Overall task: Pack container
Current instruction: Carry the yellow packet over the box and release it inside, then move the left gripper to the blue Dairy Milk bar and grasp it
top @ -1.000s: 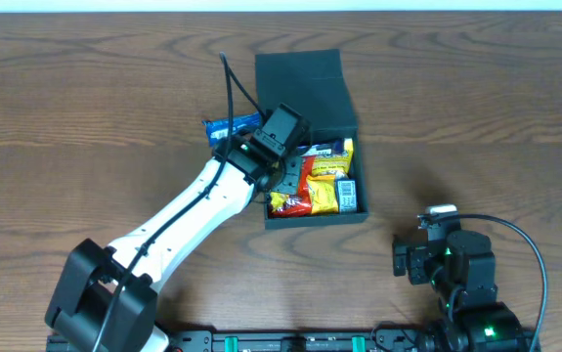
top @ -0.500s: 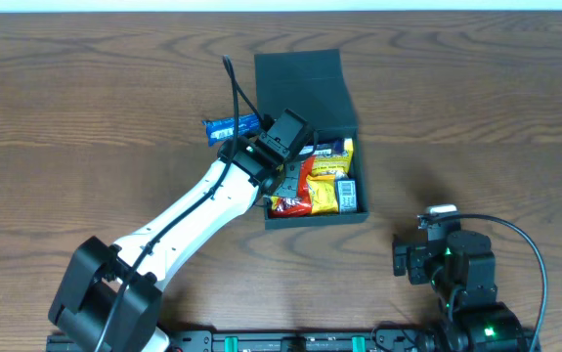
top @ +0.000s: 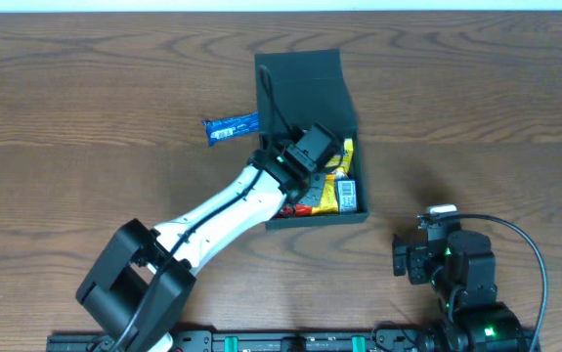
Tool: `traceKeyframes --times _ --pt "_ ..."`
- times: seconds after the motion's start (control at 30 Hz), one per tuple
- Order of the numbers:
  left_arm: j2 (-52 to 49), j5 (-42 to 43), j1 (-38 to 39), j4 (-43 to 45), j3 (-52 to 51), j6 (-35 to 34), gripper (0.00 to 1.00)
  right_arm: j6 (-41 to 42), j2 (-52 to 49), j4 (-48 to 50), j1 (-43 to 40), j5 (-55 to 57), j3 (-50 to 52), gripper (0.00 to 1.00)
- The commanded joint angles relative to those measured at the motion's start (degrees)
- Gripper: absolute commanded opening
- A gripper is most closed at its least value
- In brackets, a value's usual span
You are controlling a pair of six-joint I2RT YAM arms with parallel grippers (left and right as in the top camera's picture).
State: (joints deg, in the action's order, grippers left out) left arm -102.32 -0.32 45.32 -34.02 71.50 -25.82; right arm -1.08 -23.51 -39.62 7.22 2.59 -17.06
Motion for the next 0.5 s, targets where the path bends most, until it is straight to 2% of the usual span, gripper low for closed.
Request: traceKeyframes --times 0.0,0.13,0.23,0.33,0.37,0.4,0.43,0.47 --pt "-1.07 0.13 1.03 0.24 1.53 -1.22 0.20 0.20 0.24 -0.07 -0.50 0.42 0.02 0.99" --pt "-1.03 -1.79 1.11 -2.19 3.93 -1.20 0.20 0.20 0.24 -0.07 -0.50 0.42 0.02 0.99" --pt "-0.52 -9.75 0.85 -6.86 8.63 -0.94 0.20 0.20 0.24 -0.07 -0.50 0.42 0.02 0.99" --pt "1.09 -16.11 -0.59 -7.91 11.02 -1.01 0.20 0.20 0.24 -0.07 -0.50 0.42 0.02 0.99" --pt "2.16 -17.11 -1.95 -7.87 11.56 -1.88 0.23 0.20 0.24 -0.07 -0.50 0.42 0.02 0.99" --pt "2.80 -17.20 -3.04 -7.85 11.87 -3.32 0.37 0.20 0.24 -0.07 -0.50 0.42 0.02 0.99" --pt "3.54 -17.20 -4.37 -8.02 12.15 -6.38 0.47 0.20 0.24 -0.07 -0.50 0.42 0.02 0.99" --pt "4.13 -17.20 -5.68 -8.41 12.26 -10.45 0.48 0.20 0.24 -0.07 -0.50 0.42 0.02 0.99"
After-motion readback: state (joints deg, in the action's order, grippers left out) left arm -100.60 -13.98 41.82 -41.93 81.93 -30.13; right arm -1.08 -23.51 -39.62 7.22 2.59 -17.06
